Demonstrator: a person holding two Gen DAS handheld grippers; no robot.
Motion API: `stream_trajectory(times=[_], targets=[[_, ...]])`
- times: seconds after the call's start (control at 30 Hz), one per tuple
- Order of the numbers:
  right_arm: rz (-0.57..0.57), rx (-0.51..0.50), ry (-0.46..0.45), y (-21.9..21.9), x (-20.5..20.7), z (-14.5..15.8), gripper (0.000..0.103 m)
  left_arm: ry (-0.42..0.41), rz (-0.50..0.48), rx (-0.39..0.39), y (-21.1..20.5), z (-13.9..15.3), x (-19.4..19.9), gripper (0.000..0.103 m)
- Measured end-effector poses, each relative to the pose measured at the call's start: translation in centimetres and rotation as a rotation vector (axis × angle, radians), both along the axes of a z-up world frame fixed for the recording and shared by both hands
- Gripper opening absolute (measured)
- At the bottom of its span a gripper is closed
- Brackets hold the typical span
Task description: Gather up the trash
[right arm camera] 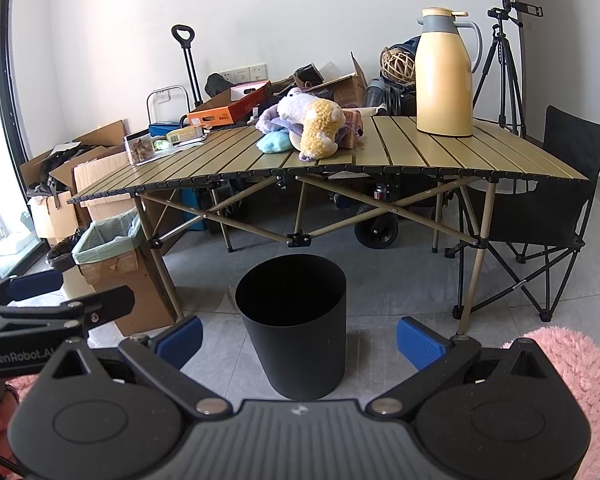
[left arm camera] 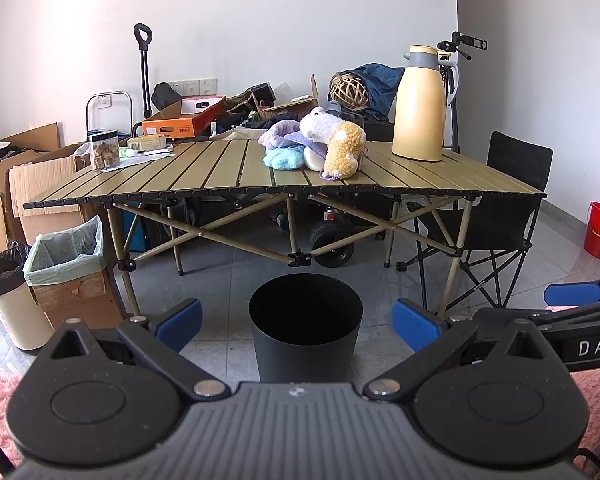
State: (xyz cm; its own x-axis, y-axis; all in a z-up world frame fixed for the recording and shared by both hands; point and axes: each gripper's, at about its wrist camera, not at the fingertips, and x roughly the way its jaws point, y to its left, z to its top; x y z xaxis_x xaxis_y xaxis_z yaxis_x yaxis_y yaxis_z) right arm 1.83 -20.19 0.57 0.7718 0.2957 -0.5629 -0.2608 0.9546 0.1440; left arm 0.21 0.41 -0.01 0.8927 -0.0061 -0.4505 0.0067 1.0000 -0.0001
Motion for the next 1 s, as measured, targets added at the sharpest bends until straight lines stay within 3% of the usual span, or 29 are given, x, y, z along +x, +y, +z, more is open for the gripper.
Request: stream_trajectory(times=[1.0], targets=[[-0.001, -0.004, -0.009, -0.31, 0.45, 0.25, 0.103, -0.007, -0.002, 0.002, -0.12, 0.17, -0.09, 0.103]])
